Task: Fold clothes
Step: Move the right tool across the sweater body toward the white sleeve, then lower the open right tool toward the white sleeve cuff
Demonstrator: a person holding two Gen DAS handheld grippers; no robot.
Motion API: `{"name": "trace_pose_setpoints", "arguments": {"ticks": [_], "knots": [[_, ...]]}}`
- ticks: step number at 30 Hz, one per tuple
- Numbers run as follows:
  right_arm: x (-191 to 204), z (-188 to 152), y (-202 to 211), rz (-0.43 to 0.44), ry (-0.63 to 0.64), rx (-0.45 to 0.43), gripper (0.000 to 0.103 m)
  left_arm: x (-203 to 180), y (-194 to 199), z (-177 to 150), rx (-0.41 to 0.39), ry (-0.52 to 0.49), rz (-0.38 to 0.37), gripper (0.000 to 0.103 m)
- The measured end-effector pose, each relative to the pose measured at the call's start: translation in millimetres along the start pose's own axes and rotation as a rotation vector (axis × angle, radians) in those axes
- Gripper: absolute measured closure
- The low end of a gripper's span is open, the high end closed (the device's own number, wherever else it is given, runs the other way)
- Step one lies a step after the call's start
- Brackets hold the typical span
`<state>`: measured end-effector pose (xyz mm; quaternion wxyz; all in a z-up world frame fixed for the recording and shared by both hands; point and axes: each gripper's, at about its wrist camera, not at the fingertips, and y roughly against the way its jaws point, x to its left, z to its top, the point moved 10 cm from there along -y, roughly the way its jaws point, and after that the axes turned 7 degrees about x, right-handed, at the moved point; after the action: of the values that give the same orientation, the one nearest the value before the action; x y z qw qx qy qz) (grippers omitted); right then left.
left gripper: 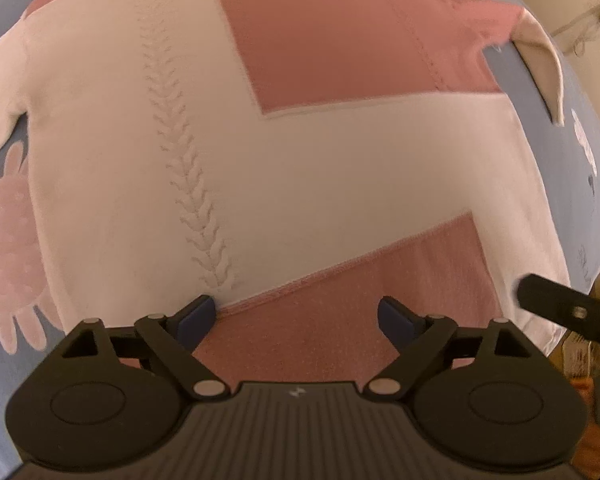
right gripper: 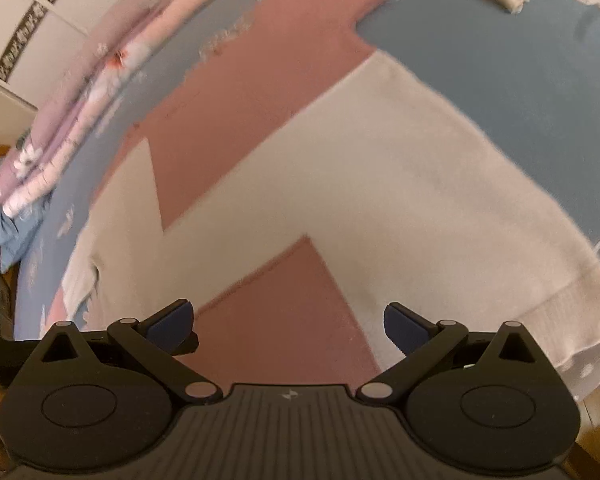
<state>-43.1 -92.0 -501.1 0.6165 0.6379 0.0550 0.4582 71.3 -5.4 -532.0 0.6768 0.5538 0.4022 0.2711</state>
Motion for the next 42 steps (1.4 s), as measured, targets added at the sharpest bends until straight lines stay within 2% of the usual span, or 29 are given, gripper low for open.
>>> {"name": "trace_pose_setpoints", "arguments": {"ticks": [2, 3, 7, 10, 15, 19, 24, 27, 29, 32, 36, 39, 42], "knots": [[-7, -10, -12, -0.018, -0.053, 0.045, 0.000, 0, 0, -2, -0.002, -0.020, -0.011, 0.011], [-7, -13, -10, -0.018, -0.047, 0.012, 0.000, 0, 0, -3, -0.003, -0.028, -0.018, 0.010], [-8, -17, -6, -0.084, -0.055, 0.047, 0.000, 1, 2, -3, 0.010, -0.043, -0.060, 0.006], [-4, 6, 11, -0.080, -0.101, -0.027, 0.000, 4, 2, 2, 0.020, -0.019, -0.096, 0.004], [7, 75, 23, -0.074, -0.024, -0.198, 0.000, 1, 4, 2, 0.006, 0.009, -0.116, 0.003], [5, 119, 3, -0.059, 0.024, -0.212, 0.000, -1, 8, 3, -0.054, 0.038, -0.102, 0.003], [-12, 148, -22, -0.006, 0.066, -0.162, 0.000, -13, 24, 8, -0.173, 0.030, 0.048, 0.003], [-26, 156, -27, 0.037, 0.103, -0.098, 0.000, -29, 32, 16, -0.235, 0.077, 0.092, 0.003], [-35, 155, -20, 0.086, 0.162, -0.047, 0.001, -43, 35, 22, -0.263, 0.108, 0.092, 0.003], [-42, 152, -12, 0.131, 0.226, 0.017, 0.001, -73, 34, 34, -0.295, 0.093, 0.084, 0.003], [-47, 150, 5, 0.182, 0.197, 0.065, 0.000, -105, 23, 45, -0.298, 0.071, 0.061, 0.003], [-45, 141, 18, 0.222, 0.190, 0.088, 0.000, -101, 25, 41, -0.311, 0.081, 0.091, 0.003], [-47, 127, 12, 0.245, 0.168, 0.133, 0.000, -98, 16, 42, -0.294, 0.107, 0.118, 0.003]]}}
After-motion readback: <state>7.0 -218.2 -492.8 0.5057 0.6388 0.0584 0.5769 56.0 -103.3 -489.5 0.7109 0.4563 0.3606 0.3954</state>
